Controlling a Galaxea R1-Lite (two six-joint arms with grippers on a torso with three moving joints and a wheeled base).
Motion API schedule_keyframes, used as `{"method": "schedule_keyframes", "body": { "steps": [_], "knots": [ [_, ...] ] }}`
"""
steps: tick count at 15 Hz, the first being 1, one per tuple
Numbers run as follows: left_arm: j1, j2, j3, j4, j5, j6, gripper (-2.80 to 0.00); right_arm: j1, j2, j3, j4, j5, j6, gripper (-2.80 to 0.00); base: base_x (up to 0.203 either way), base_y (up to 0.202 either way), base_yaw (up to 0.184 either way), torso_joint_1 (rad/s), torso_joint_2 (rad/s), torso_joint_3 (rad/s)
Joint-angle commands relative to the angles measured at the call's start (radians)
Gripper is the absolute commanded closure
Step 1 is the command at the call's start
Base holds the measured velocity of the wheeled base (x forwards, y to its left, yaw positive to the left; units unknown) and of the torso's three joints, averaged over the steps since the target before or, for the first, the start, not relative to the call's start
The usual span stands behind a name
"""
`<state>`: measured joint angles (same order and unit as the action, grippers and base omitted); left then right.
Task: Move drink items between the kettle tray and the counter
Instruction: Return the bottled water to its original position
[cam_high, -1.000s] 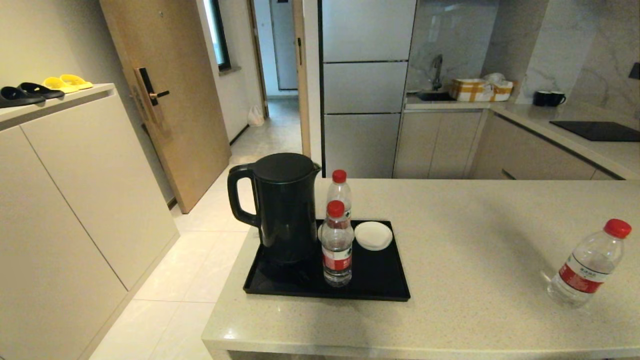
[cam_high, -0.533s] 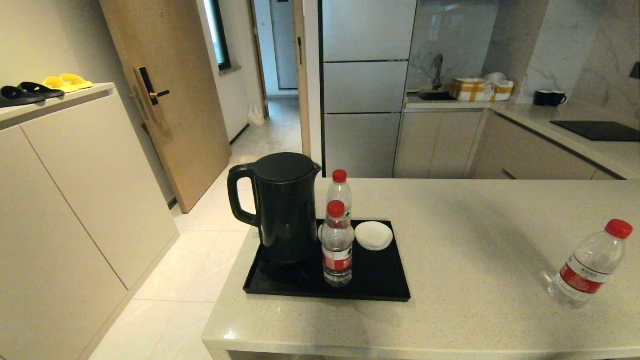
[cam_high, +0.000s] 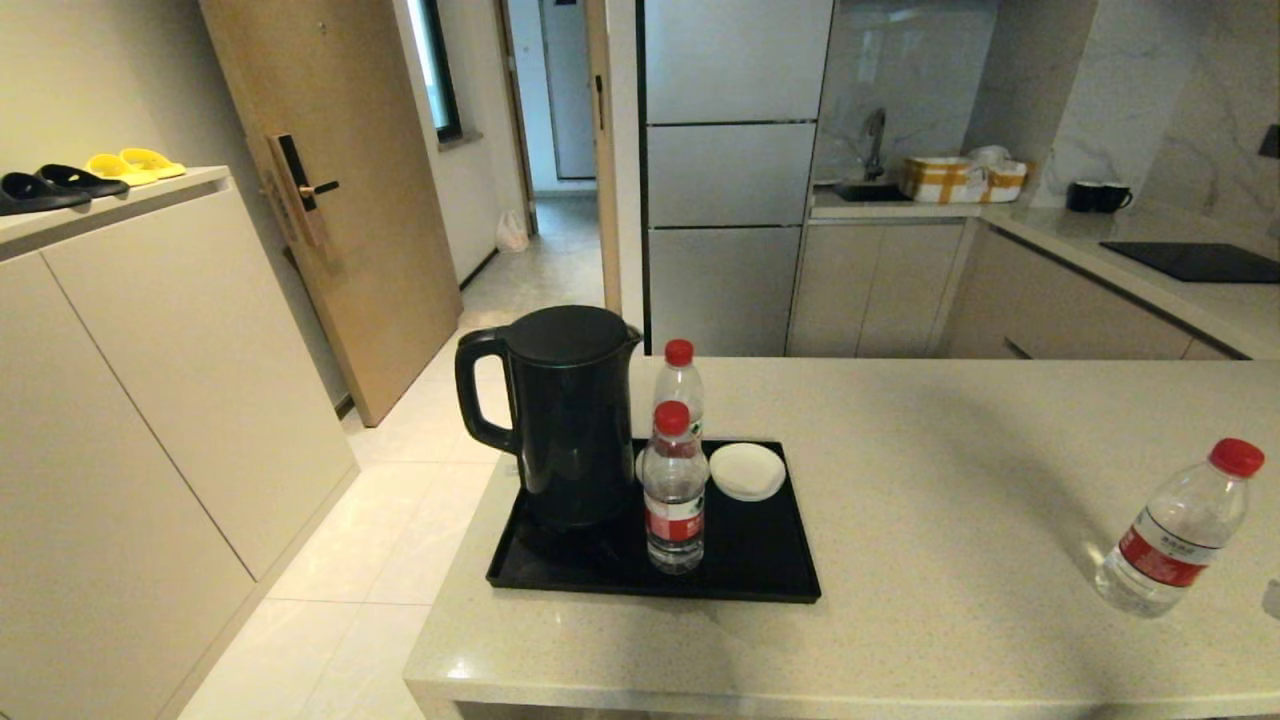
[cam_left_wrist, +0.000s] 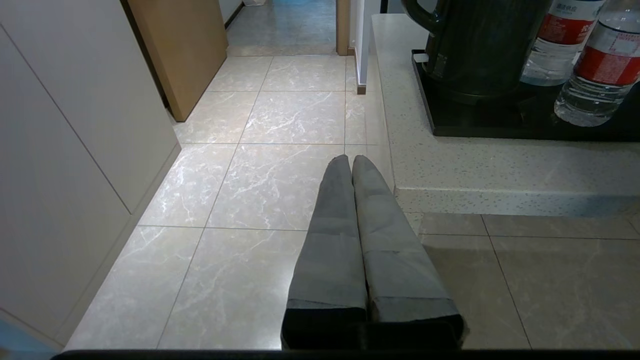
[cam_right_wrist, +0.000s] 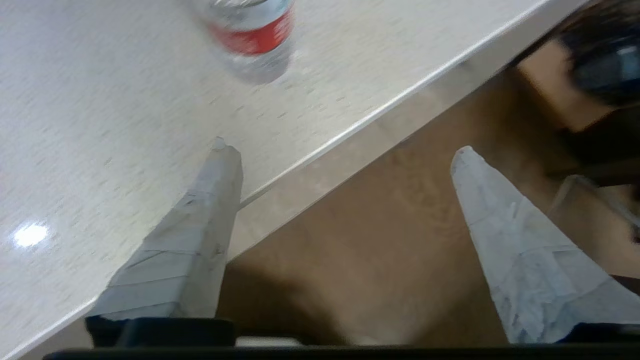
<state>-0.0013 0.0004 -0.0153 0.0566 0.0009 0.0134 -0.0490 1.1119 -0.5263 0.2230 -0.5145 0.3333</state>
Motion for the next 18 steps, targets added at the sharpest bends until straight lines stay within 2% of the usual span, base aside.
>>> {"method": "schedule_keyframes", "body": {
  "steps": [1, 3, 6, 7, 9, 12, 18],
  "knots": [
    [0.0, 0.001, 0.0, 0.0, 0.001, 0.0, 0.0, -0.032, 0.056, 0.006, -0.002, 0.043, 0.003, -2.8, 0.0, 0.0, 0.0, 0.0, 0.0, 0.0],
    [0.0, 0.001, 0.0, 0.0, 0.001, 0.0, 0.0, -0.082, 0.136, 0.006, -0.064, 0.067, 0.001, -2.8, 0.0, 0.0, 0.0, 0.0, 0.0, 0.0],
    [0.0, 0.001, 0.0, 0.0, 0.001, 0.0, 0.0, -0.144, 0.303, -0.003, -0.281, 0.105, -0.031, -2.8, 0.0, 0.0, 0.0, 0.0, 0.0, 0.0],
    [0.0, 0.001, 0.0, 0.0, 0.001, 0.0, 0.0, -0.153, 0.34, -0.007, -0.353, 0.147, -0.045, -2.8, 0.0, 0.0, 0.0, 0.0, 0.0, 0.0],
    [0.0, 0.001, 0.0, 0.0, 0.001, 0.0, 0.0, -0.161, 0.398, -0.037, -0.411, 0.188, -0.064, -2.8, 0.0, 0.0, 0.0, 0.0, 0.0, 0.0],
    [0.0, 0.001, 0.0, 0.0, 0.001, 0.0, 0.0, -0.163, 0.457, -0.054, -0.497, 0.31, -0.125, -2.8, 0.0, 0.0, 0.0, 0.0, 0.0, 0.0],
    [0.0, 0.001, 0.0, 0.0, 0.001, 0.0, 0.0, -0.187, 0.632, -0.073, -0.67, 0.31, -0.185, -2.8, 0.0, 0.0, 0.0, 0.0, 0.0, 0.0]
  ]
}}
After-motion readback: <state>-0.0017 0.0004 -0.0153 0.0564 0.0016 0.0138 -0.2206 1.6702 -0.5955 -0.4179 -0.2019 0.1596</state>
